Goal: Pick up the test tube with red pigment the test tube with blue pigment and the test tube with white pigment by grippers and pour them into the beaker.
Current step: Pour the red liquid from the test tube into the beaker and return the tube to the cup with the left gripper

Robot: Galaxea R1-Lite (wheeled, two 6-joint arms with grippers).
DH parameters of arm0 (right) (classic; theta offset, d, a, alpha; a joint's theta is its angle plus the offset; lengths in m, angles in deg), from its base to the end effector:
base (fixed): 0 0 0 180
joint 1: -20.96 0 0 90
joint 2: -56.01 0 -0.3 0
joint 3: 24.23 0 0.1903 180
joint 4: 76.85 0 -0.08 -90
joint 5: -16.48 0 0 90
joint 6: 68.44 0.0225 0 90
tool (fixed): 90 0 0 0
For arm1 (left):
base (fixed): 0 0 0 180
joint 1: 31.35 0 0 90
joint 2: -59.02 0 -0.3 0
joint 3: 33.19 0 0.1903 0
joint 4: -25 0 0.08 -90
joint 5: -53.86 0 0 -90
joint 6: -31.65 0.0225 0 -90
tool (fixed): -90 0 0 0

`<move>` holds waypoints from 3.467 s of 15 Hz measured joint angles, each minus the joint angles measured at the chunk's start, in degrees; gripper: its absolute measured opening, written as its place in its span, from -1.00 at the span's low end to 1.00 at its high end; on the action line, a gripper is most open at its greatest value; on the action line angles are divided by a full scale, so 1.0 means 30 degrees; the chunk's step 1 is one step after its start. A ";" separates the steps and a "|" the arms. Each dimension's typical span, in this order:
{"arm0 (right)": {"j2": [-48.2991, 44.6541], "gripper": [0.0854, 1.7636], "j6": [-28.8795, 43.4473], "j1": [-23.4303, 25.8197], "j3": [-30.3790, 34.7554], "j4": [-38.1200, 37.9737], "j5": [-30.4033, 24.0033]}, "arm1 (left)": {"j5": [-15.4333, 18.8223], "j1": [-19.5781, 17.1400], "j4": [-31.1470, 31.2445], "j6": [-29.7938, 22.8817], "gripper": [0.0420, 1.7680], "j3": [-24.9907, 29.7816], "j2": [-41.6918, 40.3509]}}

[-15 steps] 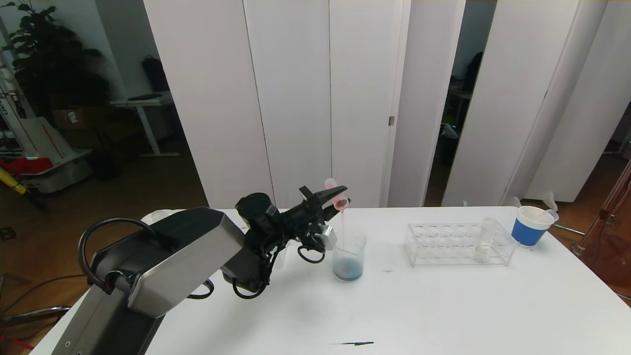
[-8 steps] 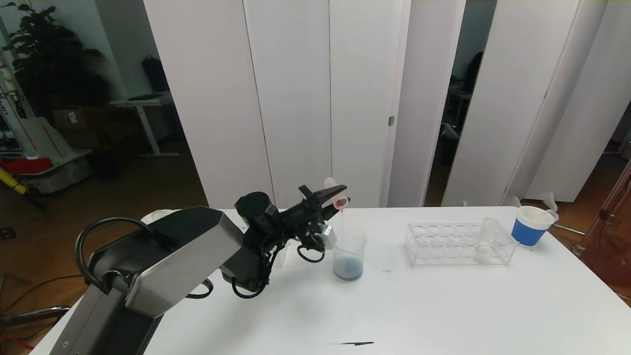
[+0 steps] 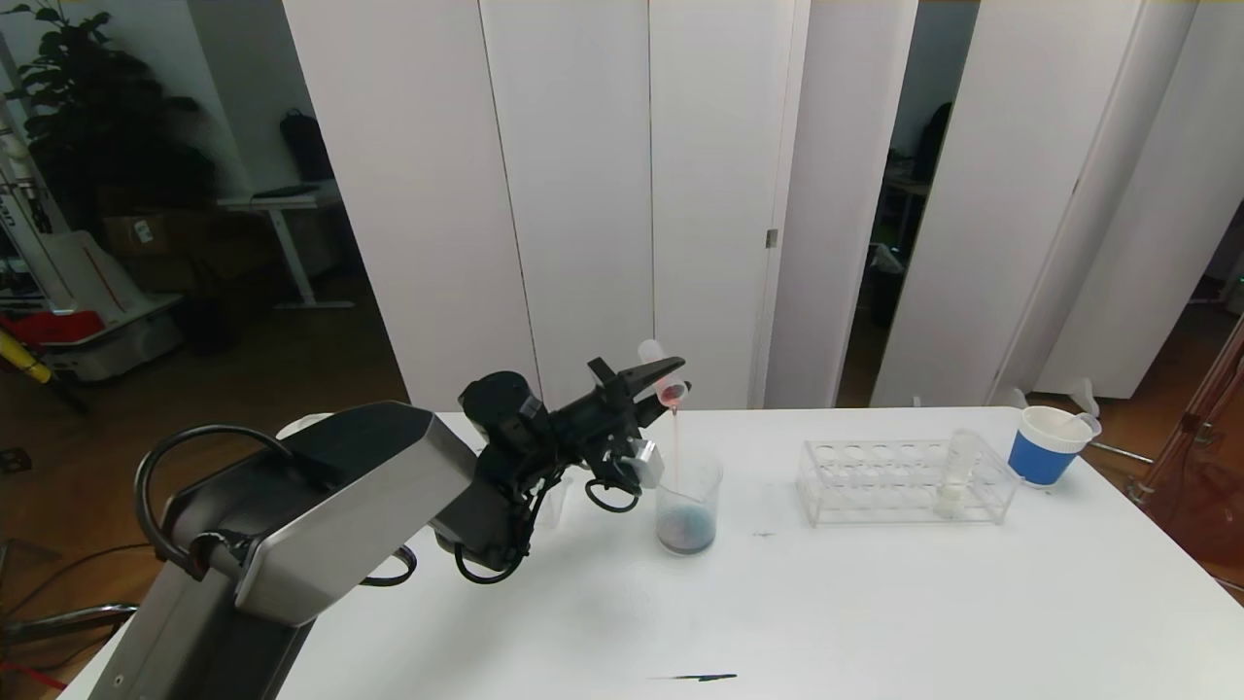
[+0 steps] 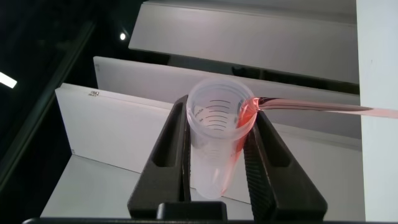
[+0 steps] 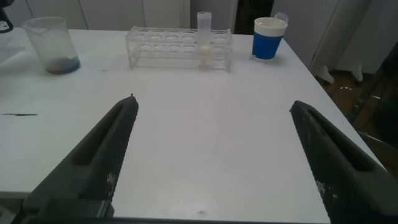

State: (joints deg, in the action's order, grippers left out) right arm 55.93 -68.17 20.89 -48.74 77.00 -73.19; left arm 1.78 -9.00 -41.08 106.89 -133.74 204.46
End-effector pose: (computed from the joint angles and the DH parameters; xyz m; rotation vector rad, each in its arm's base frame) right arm -0.0245 -0.0002 0.0760 0.0046 0.0272 -0.0046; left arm 0.4322 -0.1927 0.0712 1.2197 -1.0089 -0.6333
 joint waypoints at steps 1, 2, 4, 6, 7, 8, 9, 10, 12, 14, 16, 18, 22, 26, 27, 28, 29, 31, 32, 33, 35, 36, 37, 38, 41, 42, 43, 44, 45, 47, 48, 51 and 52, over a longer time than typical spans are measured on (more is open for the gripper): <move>0.0000 0.98 0.0000 0.0000 0.0000 0.0000 0.0008 | 0.0024 0.0000 0.0000 0.0093 -0.38 0.0020 -0.0045; 0.0000 0.98 0.0008 0.0000 0.0000 0.0000 0.0000 | 0.0024 0.0000 0.0000 0.0223 -0.38 0.0020 -0.0081; 0.0000 0.98 0.0000 0.0000 0.0000 0.0000 0.0008 | 0.0081 -0.0028 0.0008 0.0289 -0.38 0.0057 -0.0146; 0.0000 0.98 0.0000 0.0000 0.0000 0.0000 0.0000 | 0.0093 -0.0053 0.0000 0.0589 -0.38 0.0077 -0.0264; 0.0000 0.98 0.0000 0.0000 0.0000 -0.0008 0.0000 | 0.0118 -0.0081 0.0000 0.0691 -0.38 0.0102 -0.0301; 0.0000 0.98 -0.0008 0.0000 0.0000 -0.0008 0.0008 | 0.0118 -0.0098 0.0008 0.0707 -0.38 0.0114 -0.0329; 0.0000 0.98 0.0000 0.0000 0.0000 -0.0008 0.0000 | 0.0118 -0.0073 0.0000 0.0784 -0.38 0.0114 -0.0386; 0.0000 0.98 0.0000 0.0000 0.0000 -0.0008 0.0000 | 0.0118 -0.0037 0.0000 0.0922 -0.38 0.0114 -0.0475; 0.0000 0.98 -0.0008 0.0000 0.0000 -0.0008 0.0000 | 0.0126 0.0000 0.0000 0.0996 -0.38 0.0114 -0.0634; 0.0000 0.98 -0.0008 0.0000 0.0000 -0.0008 0.0008 | 0.0118 0.0000 0.0000 0.1105 -0.38 0.0114 -0.0715; 0.0000 0.98 -0.0008 0.0000 0.0000 -0.0008 0.0000 | 0.0146 0.0020 0.0000 0.1142 -0.38 0.0093 -0.0731; 0.0000 0.98 -0.0008 0.0000 0.0000 -0.0008 0.0008 | 0.0146 0.0049 0.0000 0.1142 -0.38 0.0073 -0.0735; 0.0000 0.98 0.0000 0.0000 0.0000 -0.0008 0.0008 | 0.0118 0.0167 0.0008 0.1048 -0.38 0.0057 -0.0707; 0.0000 0.98 0.0000 0.0000 0.0000 0.0000 0.0008 | -0.0248 0.0102 0.0000 -0.0321 -0.38 0.0325 -0.1459; 0.0000 0.98 0.0000 0.0000 0.0000 -0.0008 0.0000 | -0.0358 0.0093 0.0000 -0.0695 -0.38 0.0605 -0.1837; 0.0000 0.98 0.0000 0.0000 0.0000 -0.0008 0.0008 | -0.0577 0.0065 0.0000 -0.0882 -0.38 0.1097 -0.2304; 0.0000 0.98 0.0000 0.0000 0.0000 -0.0008 0.0008 | -0.0801 0.0012 0.0008 -0.1016 -0.38 0.1703 -0.2771; 0.0000 0.98 -0.0008 0.0000 0.0000 -0.0008 0.0008 | -0.1040 -0.0228 0.0443 -0.1268 -0.38 0.2869 -0.3885; 0.0000 0.98 -0.0008 0.0000 0.0000 0.0000 0.0008 | -0.1158 -0.0309 0.0983 -0.2020 -0.38 0.3365 -0.4498; 0.0000 0.98 -0.0008 0.0000 0.0000 0.0000 0.0000 | -0.1333 -0.0313 0.1625 -0.3994 -0.38 0.3767 -0.5088; 0.0000 0.98 0.0000 0.0000 0.0000 0.0000 0.0000 | -0.3080 -0.0024 0.5543 -0.8810 -0.38 0.4376 -0.6717; 0.0000 0.98 0.0000 0.0000 0.0000 -0.0008 0.0008 | -0.4722 0.0122 0.8143 -1.0134 -0.38 0.4584 -0.7782; 0.0000 0.98 0.0000 0.0000 0.0000 -0.0008 0.0000 | -0.5864 0.0223 1.0199 -1.1593 -0.38 0.4726 -0.8793; 0.0000 0.98 -0.0008 0.0000 0.0000 -0.0008 0.0000 | -0.6424 0.0370 1.1983 -1.3406 -0.38 0.4827 -0.9781; 0.0000 0.98 -0.0008 0.0000 0.0000 -0.0008 0.0008 | -0.7249 0.0874 1.7266 -1.9099 -0.38 0.4945 -1.2321; 0.0000 0.98 0.0000 0.0000 0.0000 -0.0008 0.0008 | -0.7965 0.1077 1.9030 -2.1537 -0.38 0.4750 -1.3044; 0.0000 0.98 0.0000 0.0000 0.0000 -0.0008 0.0000 | -0.9041 0.1304 2.1025 -2.3711 -0.38 0.4356 -1.3617; 0.0000 0.98 0.0000 0.0000 0.0000 -0.0008 0.0000 | -1.0321 0.1552 2.3097 -2.5612 -0.38 0.3824 -1.4100; 0.0000 0.98 0.0000 0.0000 0.0000 -0.0008 0.0008 | -1.1910 0.1768 2.4698 -2.7465 -0.38 0.3308 -1.4531; 0.0000 0.98 -0.0008 0.0000 0.0000 -0.0008 0.0000 | -1.5624 0.1910 2.5600 -2.9721 -0.38 0.2885 -1.5059; 0.0000 0.98 -0.0008 0.0000 0.0000 0.0000 0.0000 | -1.8318 0.1894 2.4946 -3.0290 -0.38 0.2905 -1.5194; 0.0000 0.98 -0.0008 0.0000 0.0000 -0.0008 0.0000 | -2.5356 0.0780 2.1813 -3.0501 -0.38 0.3604 -1.5039; 0.0000 0.98 -0.0008 0.0000 0.0000 -0.0008 0.0008 | -2.6624 0.0020 2.1435 -3.0525 -0.38 0.3808 -1.4921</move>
State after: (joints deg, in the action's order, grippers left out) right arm 55.93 -68.19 20.89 -48.74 76.98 -73.17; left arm -78.09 -8.94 23.23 15.31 -122.31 159.70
